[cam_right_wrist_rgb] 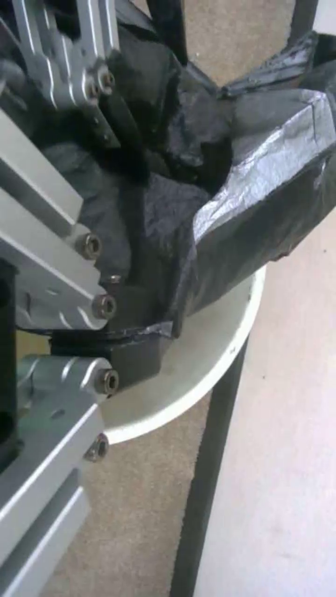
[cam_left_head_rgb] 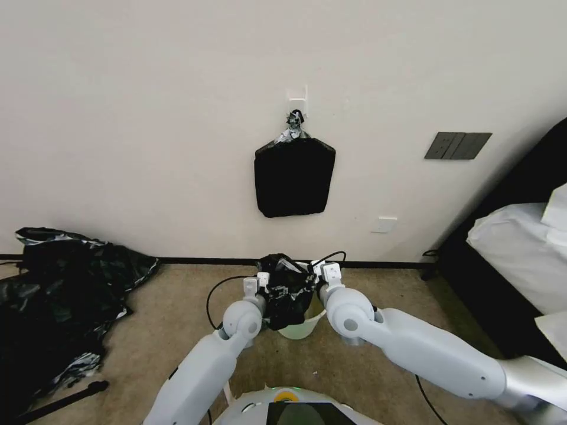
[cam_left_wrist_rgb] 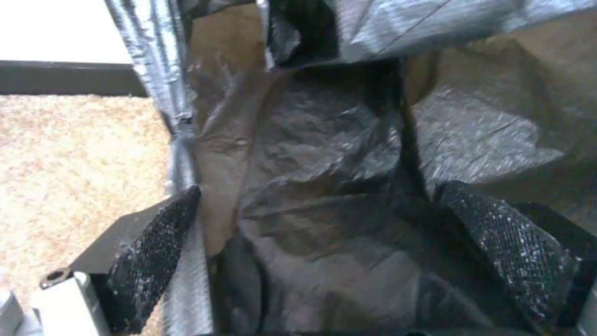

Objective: Place a trash bag onto the trash bin.

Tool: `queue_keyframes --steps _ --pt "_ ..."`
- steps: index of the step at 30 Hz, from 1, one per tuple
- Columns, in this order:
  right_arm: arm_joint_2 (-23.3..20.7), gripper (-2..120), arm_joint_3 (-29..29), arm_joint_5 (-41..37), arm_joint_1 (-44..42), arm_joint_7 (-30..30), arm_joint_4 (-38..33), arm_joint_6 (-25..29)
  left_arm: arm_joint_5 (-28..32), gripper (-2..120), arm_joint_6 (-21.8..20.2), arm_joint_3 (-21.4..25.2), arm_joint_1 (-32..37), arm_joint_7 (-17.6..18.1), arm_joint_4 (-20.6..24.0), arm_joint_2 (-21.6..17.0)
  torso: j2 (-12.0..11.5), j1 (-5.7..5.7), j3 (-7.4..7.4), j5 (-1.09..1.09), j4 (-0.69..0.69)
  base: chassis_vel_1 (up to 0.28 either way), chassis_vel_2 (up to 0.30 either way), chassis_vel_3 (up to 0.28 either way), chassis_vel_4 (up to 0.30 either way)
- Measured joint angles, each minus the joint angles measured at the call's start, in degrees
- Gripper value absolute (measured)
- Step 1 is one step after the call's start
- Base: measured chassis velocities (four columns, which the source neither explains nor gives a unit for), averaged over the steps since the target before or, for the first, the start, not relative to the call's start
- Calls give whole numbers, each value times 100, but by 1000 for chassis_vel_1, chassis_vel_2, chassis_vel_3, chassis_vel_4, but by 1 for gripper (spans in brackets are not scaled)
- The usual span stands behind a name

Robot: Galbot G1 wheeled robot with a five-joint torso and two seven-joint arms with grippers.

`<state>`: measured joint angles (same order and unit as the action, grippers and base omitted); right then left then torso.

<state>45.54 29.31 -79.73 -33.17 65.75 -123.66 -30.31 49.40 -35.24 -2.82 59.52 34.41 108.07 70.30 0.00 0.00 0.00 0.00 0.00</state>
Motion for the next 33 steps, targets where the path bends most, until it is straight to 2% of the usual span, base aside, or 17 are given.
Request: queue_keyframes --steps 5,14,21,22,24,26,29,33 --pt "15 0 -22 0 -43 -1 -3 6 103 100 -87 -24 -75 62 -29 16 0 0 0 0 0 0 0 0 0" --pt "42 0 -131 1 -207 -12 10 23 481 100 -336 -95 -181 413 -138 115 0 0 0 0 0 0 0 0 0" --pt "50 0 -198 4 -250 -21 28 25 562 99 -356 -140 -274 518 -244 159 0 0 0 0 0 0 0 0 0" --pt "51 0 -207 4 -254 -22 32 26 580 93 -366 -147 -286 550 -254 163 0 0 0 0 0 0 0 0 0" --pt "51 0 -215 4 -258 -23 34 26 595 88 -374 -154 -296 577 -262 167 0 0 0 0 0 0 0 0 0" --pt "63 0 -289 62 -316 -47 78 24 731 74 -412 -230 -387 855 -373 226 0 0 0 0 0 0 0 0 0" --pt "65 0 -305 152 -345 -94 98 20 746 71 -414 -267 -416 904 -416 250 0 0 0 0 1 0 0 0 0" --pt "53 0 -403 224 -429 -181 147 9 837 48 -415 -328 -482 1091 -499 314 0 0 -1 1 1 0 0 0 0"
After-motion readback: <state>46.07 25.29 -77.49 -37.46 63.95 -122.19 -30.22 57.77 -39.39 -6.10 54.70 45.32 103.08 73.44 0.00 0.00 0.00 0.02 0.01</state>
